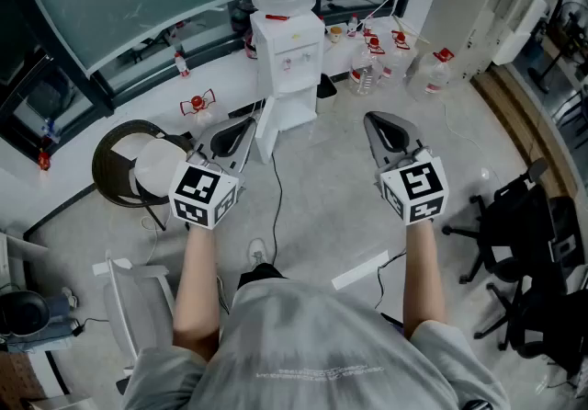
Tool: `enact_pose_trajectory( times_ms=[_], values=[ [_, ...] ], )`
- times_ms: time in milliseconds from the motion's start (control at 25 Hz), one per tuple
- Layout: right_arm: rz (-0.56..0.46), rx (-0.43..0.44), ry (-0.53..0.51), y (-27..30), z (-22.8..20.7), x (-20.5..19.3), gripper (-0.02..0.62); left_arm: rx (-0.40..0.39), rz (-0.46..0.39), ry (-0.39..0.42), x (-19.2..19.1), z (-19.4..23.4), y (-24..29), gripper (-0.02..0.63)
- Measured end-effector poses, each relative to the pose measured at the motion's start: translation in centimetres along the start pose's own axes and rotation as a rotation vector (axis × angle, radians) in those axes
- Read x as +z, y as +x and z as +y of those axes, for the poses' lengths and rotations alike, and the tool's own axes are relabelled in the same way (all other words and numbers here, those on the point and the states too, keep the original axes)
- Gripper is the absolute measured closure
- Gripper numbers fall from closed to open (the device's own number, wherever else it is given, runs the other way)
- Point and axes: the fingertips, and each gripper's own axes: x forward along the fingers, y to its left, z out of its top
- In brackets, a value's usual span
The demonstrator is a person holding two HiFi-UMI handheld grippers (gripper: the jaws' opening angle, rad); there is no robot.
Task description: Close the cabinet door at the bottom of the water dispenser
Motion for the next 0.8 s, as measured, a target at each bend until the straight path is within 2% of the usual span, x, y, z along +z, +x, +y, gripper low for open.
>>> enact_pose_trajectory(
  times_ms=[120, 320, 480, 640, 800],
  values=[
    [-0.009, 0.003, 0.007, -2.0, 0.4, 0.1, 0.568, 0.001, 0.015, 0.007, 0.1, -2.0, -0.9, 0.589],
    [-0.019, -0.008, 0.104, -4.4, 0.5, -0.8, 0.568, 0.005, 0.036, 0.006, 0.0, -3.3, -1.6, 0.589],
    [0.024, 0.002, 0.085, -5.4, 0.5, -2.3, 0.568, 0.004, 0.053, -0.009, -0.6, -4.3, -1.3, 0.588],
    [0.042, -0.001, 0.093, -5.1, -1.2, -3.2, 0.568, -0.036, 0.053, 0.005, -1.0, -5.2, 0.8, 0.588],
    [0.064, 0.016, 0.065, -3.4, -3.0, -4.4, 0.568, 0.001, 0.029, -0.006, -1.0, -3.7, 3.6, 0.588]
  ],
)
